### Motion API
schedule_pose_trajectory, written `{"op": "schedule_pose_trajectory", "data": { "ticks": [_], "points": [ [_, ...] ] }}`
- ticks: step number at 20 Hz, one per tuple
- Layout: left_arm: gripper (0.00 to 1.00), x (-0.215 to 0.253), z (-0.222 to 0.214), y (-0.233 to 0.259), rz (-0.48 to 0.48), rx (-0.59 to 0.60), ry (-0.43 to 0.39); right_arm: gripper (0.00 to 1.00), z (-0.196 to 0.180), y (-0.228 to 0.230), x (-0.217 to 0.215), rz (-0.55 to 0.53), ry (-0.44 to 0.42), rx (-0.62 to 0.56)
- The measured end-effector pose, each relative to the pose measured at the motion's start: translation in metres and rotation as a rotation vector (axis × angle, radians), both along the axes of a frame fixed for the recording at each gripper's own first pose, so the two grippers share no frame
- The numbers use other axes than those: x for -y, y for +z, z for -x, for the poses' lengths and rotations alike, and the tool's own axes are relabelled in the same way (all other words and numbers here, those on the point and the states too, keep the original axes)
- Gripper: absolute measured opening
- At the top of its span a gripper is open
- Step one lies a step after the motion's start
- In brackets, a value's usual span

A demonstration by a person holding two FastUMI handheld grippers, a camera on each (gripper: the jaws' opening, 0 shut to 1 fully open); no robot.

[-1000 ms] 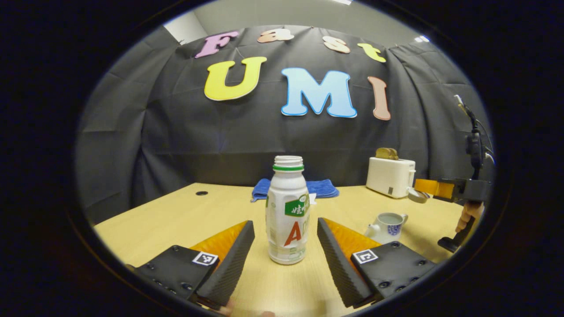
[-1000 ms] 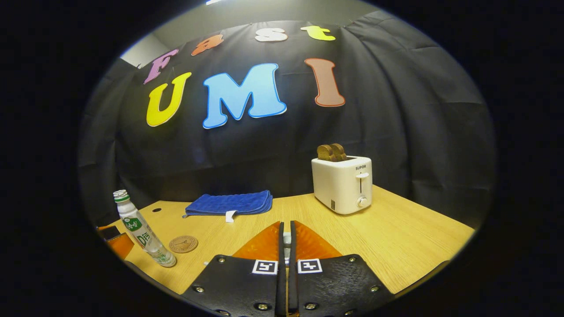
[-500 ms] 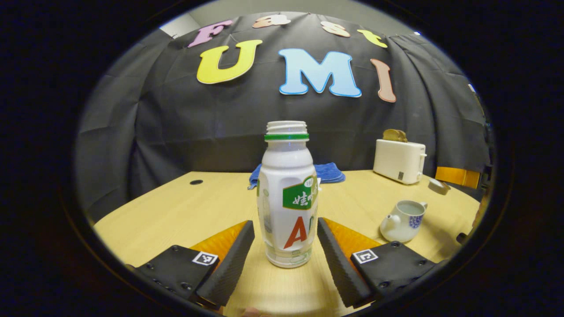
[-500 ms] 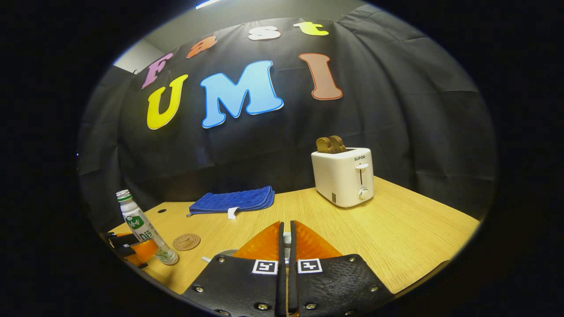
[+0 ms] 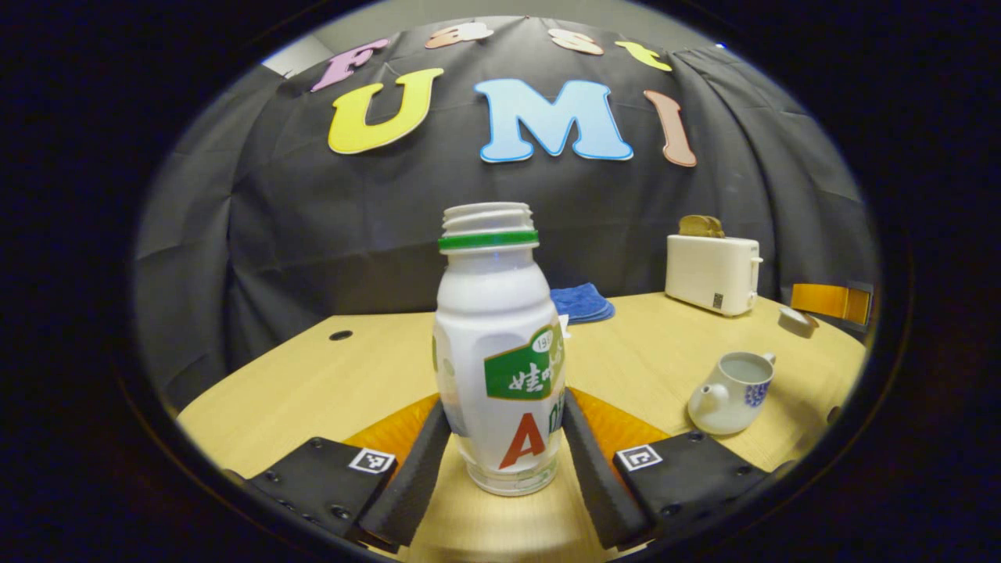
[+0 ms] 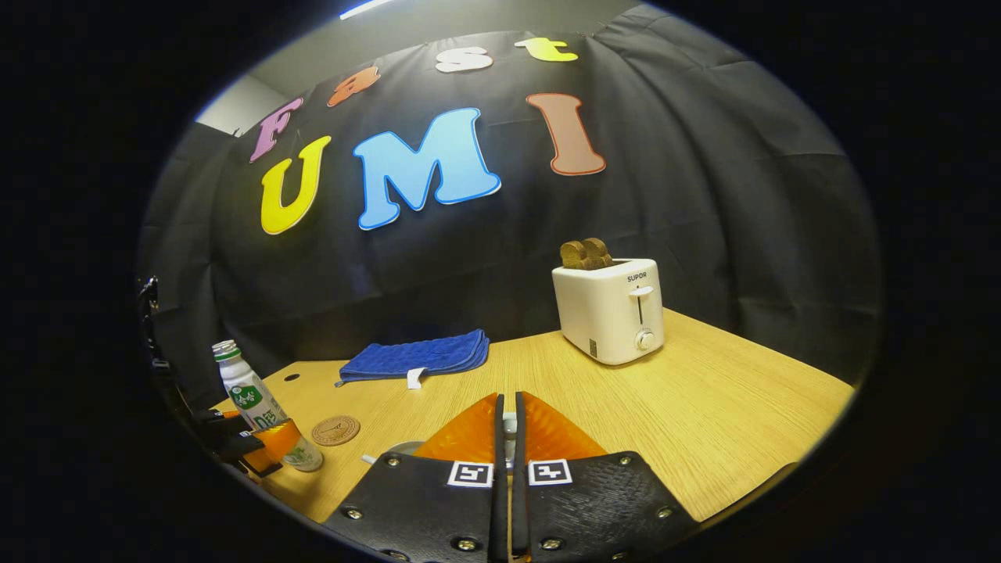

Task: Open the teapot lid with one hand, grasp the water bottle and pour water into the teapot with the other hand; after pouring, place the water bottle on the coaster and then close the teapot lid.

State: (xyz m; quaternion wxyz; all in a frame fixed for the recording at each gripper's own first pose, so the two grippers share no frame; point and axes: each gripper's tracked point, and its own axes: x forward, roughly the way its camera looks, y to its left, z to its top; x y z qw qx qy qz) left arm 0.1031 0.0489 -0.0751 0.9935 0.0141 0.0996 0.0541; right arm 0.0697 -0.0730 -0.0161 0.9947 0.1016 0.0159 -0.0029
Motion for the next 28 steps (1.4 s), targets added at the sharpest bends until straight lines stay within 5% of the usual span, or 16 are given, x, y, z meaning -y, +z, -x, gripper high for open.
{"op": "schedule_pose_trajectory", "data": {
  "ticks": [1, 2, 3, 4, 18, 28],
  "points": [
    [0.92, 0.001, 0.000, 0.001, -0.011, -0.001, -0.001, 0.02, 0.000, 0.002, 0.001, -0.002, -0.002, 0.001],
    [0.82, 0.002, 0.000, 0.001, -0.028, -0.004, -0.002, 0.02, 0.000, 0.003, 0.002, -0.003, -0.005, 0.004],
    [0.89, 0.002, 0.001, 0.001, -0.057, -0.008, 0.001, 0.02, 0.000, 0.003, 0.003, -0.002, -0.010, 0.007],
    [0.86, 0.000, 0.001, 0.003, -0.098, -0.013, 0.009, 0.02, 0.000, 0.004, 0.005, -0.001, -0.015, 0.011],
    [0.85, 0.011, 0.001, 0.046, -0.803, -0.017, 0.023, 0.02, 0.005, 0.017, 0.038, -0.055, -0.093, 0.054],
    [0.90, 0.045, -0.013, 0.060, -1.193, 0.011, -0.018, 0.02, 0.005, 0.016, 0.051, -0.076, -0.126, 0.053]
  ]
}}
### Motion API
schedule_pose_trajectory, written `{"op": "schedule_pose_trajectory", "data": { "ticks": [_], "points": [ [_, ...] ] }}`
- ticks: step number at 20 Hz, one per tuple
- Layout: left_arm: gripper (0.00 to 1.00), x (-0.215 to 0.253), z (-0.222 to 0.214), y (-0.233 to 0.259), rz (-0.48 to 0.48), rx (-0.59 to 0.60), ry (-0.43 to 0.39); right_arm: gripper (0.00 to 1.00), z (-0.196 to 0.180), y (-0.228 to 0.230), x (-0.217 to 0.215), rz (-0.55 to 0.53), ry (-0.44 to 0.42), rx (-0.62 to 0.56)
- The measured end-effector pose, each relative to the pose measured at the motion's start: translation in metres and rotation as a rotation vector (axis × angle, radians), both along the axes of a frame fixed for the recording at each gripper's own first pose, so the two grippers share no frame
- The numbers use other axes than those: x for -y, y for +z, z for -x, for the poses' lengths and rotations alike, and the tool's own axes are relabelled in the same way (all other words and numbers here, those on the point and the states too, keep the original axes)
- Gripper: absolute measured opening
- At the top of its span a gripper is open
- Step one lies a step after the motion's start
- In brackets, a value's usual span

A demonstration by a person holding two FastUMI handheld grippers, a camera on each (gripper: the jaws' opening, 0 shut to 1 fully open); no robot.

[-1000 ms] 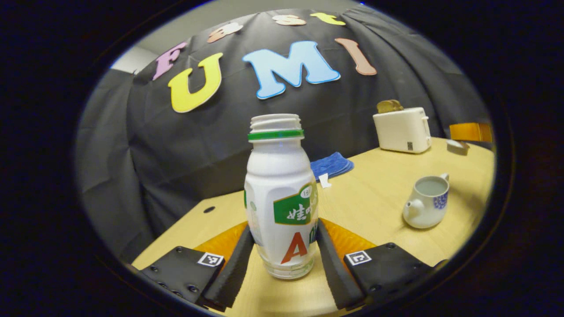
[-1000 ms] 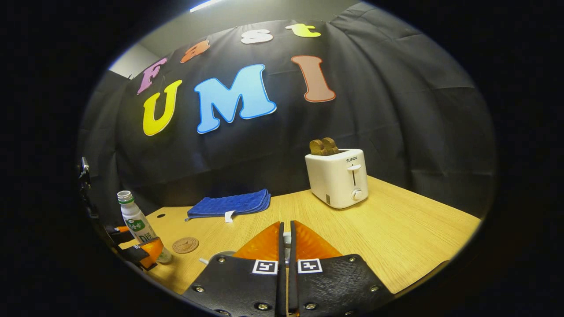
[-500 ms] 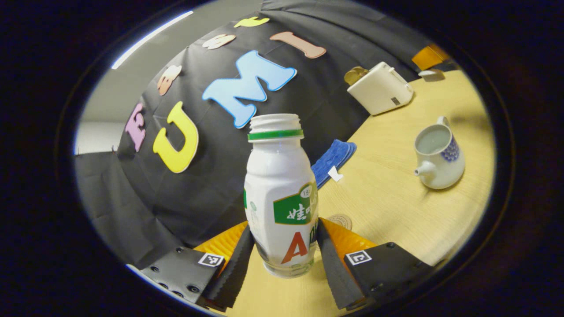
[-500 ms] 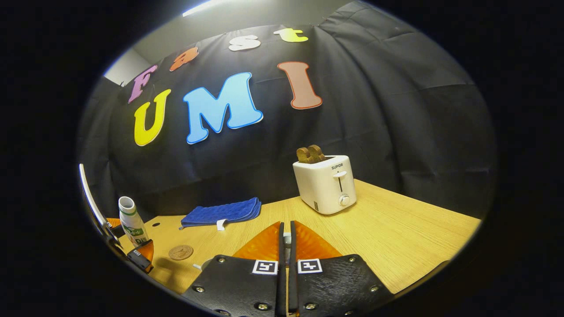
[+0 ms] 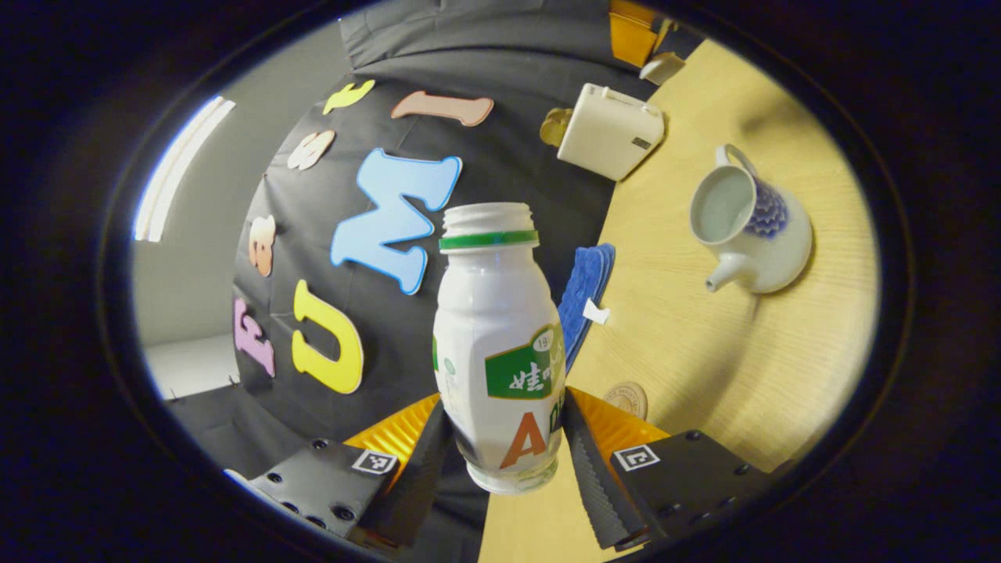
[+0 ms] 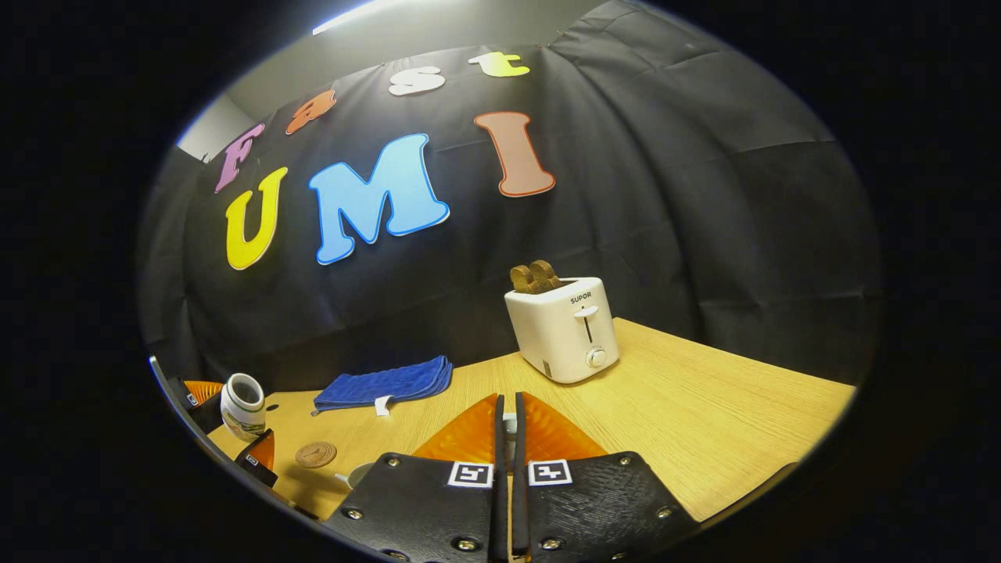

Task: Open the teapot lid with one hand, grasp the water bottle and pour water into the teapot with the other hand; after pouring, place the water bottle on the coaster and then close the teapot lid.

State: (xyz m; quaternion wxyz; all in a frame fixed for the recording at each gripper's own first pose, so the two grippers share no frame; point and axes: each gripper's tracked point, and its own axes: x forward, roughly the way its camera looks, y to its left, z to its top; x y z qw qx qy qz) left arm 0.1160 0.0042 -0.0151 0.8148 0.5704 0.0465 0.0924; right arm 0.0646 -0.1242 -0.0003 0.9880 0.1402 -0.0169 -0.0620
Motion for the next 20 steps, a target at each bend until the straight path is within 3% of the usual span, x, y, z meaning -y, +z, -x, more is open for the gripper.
{"op": "schedule_pose_trajectory", "data": {
  "ticks": [11, 20],
  "points": [
    [0.90, 0.022, -0.013, -0.001, -0.259, -0.011, -0.041, 0.02, 0.000, 0.000, 0.001, -0.009, 0.002, -0.002],
    [0.90, 0.030, -0.019, 0.002, -0.373, -0.014, -0.060, 0.02, 0.000, 0.000, 0.000, 0.000, 0.008, -0.005]
  ]
}}
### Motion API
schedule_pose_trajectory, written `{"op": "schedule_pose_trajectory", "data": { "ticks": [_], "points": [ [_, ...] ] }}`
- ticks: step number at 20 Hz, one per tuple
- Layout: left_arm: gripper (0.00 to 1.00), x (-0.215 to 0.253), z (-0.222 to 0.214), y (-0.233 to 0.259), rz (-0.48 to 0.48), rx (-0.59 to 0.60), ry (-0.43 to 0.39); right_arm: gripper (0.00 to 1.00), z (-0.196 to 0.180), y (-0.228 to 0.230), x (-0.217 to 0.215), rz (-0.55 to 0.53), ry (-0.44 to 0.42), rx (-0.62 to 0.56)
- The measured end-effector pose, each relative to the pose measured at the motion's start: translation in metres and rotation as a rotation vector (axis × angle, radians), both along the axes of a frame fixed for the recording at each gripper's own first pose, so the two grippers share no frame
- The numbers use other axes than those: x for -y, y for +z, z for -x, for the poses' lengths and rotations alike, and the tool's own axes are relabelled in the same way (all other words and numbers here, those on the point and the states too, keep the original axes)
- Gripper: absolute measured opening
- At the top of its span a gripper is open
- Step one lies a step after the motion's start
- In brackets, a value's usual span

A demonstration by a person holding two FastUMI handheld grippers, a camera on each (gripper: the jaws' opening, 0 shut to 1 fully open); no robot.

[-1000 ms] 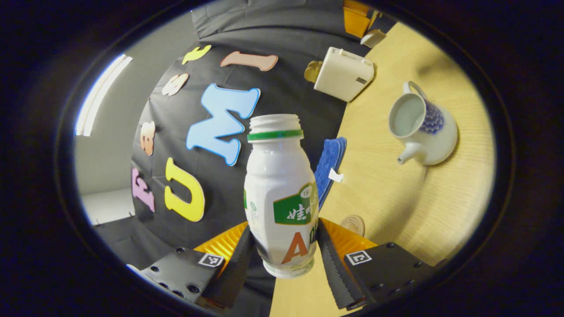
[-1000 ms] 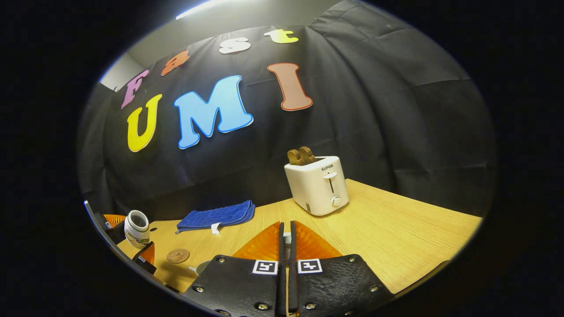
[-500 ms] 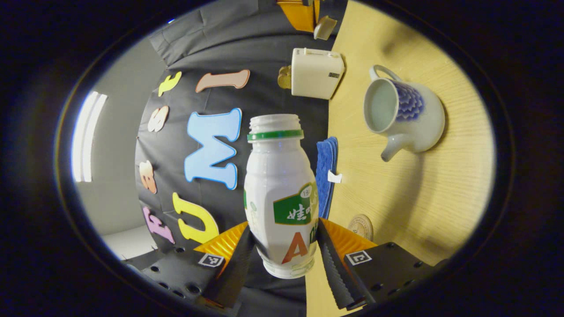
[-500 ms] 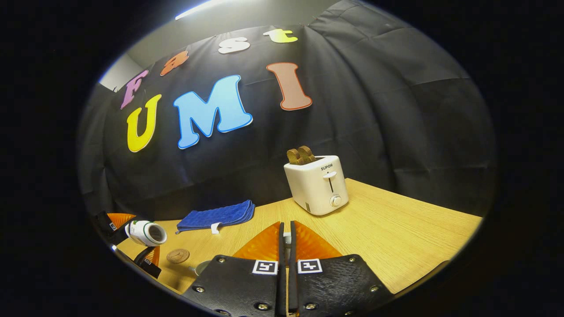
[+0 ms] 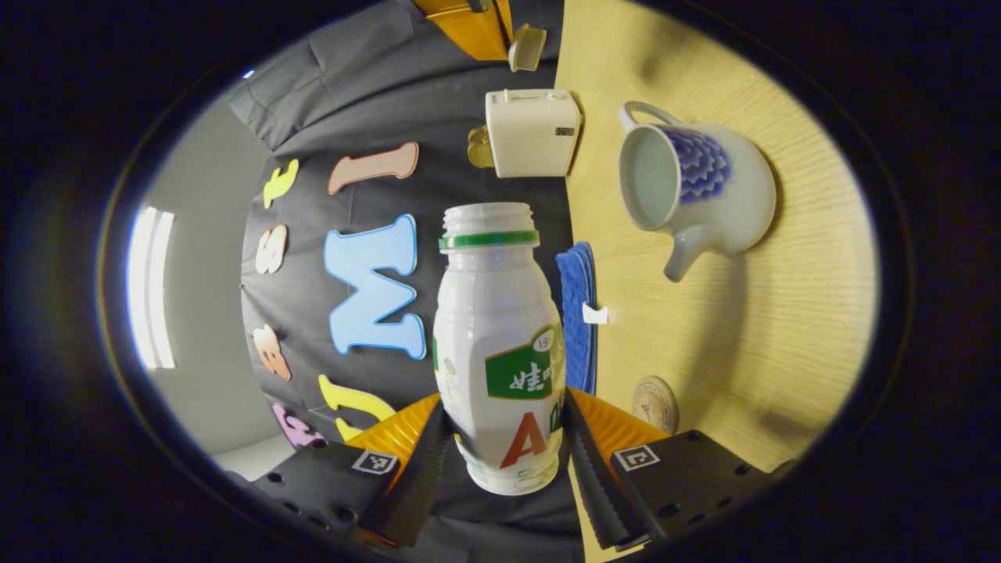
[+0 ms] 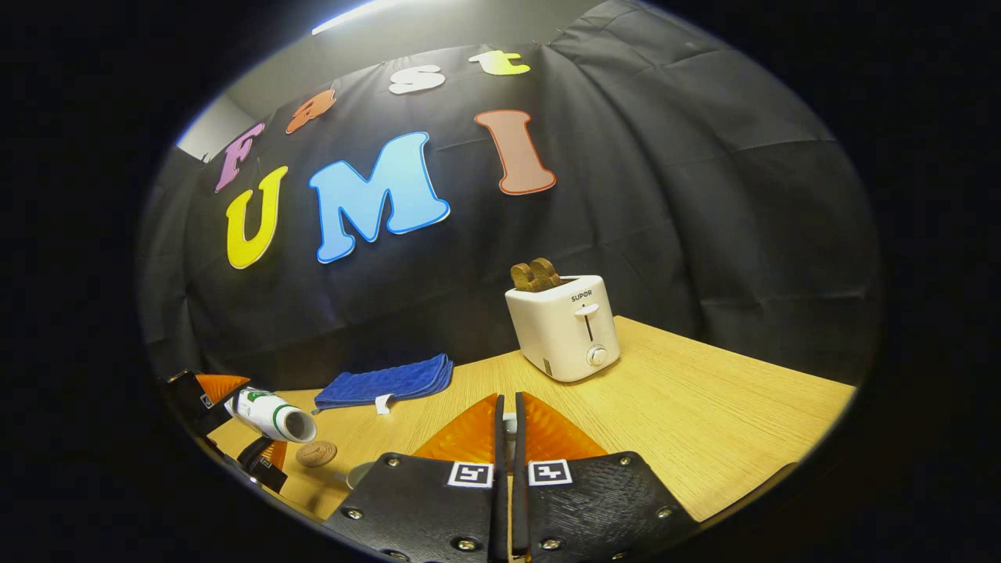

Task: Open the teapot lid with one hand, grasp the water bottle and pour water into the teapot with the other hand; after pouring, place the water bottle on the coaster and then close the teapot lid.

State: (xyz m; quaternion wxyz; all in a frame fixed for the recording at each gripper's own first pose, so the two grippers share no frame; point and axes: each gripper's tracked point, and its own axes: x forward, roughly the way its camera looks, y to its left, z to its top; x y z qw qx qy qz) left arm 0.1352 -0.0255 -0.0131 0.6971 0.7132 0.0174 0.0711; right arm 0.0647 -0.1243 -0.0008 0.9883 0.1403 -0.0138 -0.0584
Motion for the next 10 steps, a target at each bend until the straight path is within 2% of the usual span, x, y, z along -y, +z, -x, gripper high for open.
{"op": "schedule_pose_trajectory", "data": {
  "ticks": [10],
  "points": [
    [0.90, 0.0060, -0.0042, 0.0027, -0.088, 0.005, -0.014, 0.02, 0.0006, 0.0005, -0.0002, 0.002, 0.004, -0.002]
  ]
}}
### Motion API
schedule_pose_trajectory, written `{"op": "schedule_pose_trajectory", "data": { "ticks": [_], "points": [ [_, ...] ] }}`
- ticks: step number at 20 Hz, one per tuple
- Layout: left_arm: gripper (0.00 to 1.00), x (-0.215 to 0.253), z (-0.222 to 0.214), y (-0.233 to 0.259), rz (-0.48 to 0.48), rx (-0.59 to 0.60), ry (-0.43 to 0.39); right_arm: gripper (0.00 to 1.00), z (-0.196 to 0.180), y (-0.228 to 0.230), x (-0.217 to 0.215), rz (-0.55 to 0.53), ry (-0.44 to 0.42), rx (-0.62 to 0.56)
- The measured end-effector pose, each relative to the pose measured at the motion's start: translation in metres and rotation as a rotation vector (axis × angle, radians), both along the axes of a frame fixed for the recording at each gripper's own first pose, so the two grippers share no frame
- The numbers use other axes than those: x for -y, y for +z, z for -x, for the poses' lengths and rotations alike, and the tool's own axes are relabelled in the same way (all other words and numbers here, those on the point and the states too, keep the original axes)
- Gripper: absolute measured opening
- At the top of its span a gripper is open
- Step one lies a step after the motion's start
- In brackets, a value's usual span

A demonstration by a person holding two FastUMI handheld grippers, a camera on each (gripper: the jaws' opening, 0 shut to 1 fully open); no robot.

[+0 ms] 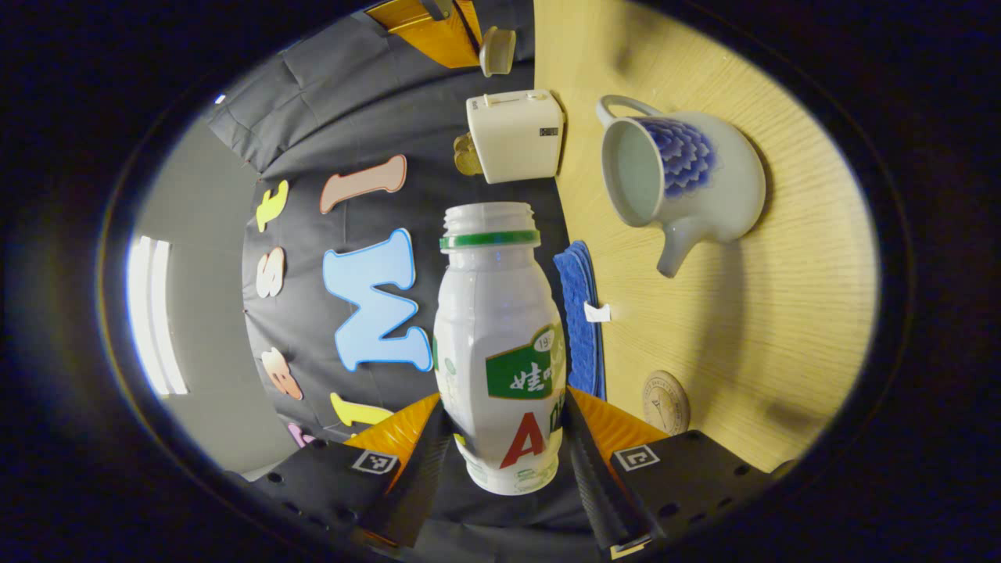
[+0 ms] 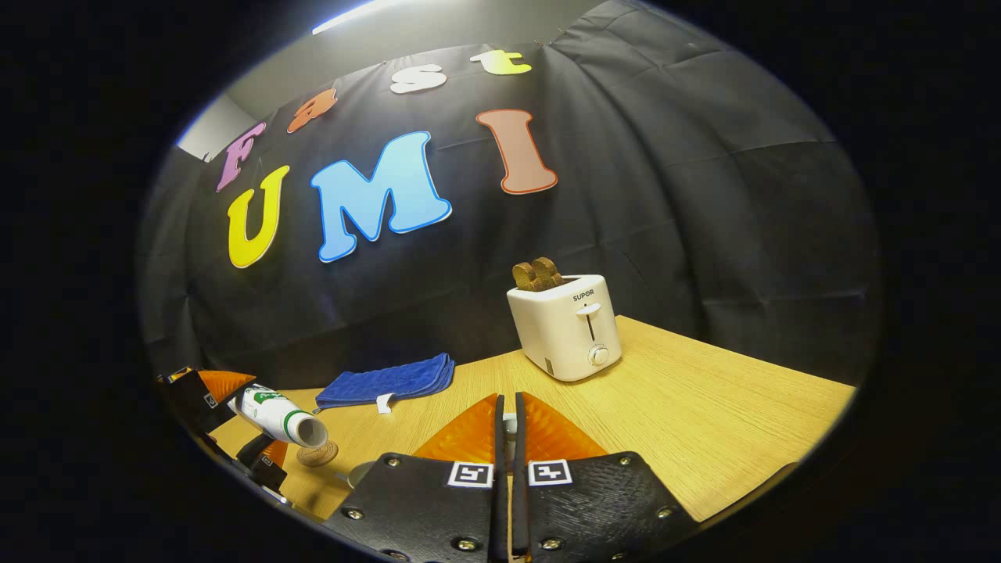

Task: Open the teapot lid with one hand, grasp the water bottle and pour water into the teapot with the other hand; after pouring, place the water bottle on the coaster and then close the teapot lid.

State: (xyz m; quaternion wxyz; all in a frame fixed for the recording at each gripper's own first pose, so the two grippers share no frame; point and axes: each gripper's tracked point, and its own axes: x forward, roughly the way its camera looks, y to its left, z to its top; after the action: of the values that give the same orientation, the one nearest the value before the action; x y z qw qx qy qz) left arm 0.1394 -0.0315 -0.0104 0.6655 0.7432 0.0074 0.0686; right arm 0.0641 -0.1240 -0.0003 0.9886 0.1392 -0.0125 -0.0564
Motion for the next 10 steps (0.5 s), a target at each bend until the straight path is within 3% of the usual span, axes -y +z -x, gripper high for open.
{"op": "schedule_pose_trajectory", "data": {
  "ticks": [10],
  "points": [
    [0.90, 0.0014, -0.0005, 0.0051, -0.054, 0.005, -0.007, 0.02, 0.0003, 0.0009, 0.0017, -0.010, 0.000, 0.003]
  ]
}}
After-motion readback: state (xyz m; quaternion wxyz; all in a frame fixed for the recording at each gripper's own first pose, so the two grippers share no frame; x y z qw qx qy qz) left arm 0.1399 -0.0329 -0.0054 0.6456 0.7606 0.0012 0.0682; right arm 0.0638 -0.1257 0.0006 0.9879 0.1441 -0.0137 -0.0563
